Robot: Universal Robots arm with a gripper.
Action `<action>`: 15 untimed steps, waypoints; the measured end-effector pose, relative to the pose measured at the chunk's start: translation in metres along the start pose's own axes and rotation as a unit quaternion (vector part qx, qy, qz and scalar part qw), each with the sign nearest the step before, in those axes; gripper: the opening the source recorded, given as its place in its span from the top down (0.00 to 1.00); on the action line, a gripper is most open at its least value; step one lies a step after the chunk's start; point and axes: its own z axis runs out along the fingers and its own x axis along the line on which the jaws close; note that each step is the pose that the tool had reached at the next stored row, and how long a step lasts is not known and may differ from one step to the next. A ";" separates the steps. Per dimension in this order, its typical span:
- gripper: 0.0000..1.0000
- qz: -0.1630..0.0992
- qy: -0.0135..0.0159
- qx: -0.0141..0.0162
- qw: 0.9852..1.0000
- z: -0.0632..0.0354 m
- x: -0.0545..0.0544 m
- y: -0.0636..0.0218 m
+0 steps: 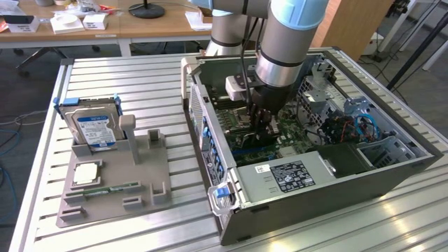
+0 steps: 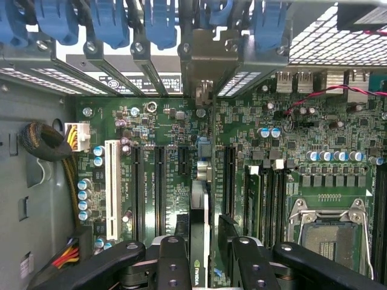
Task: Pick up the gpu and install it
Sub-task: 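Insert the gpu into the slot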
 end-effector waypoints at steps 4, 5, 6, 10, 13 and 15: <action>0.66 0.000 0.000 0.000 1.000 -0.0145 0.000 0.0000; 0.66 0.000 0.000 0.000 1.000 -0.0190 0.000 0.0000; 0.66 0.000 0.000 0.000 1.000 -0.0235 0.000 -0.0001; 0.66 0.000 0.000 0.000 1.000 -0.0418 -0.001 -0.0002; 0.66 0.000 0.000 0.000 1.000 -0.0552 -0.001 -0.0003; 0.66 0.000 0.000 0.000 1.000 -0.0644 -0.001 -0.0003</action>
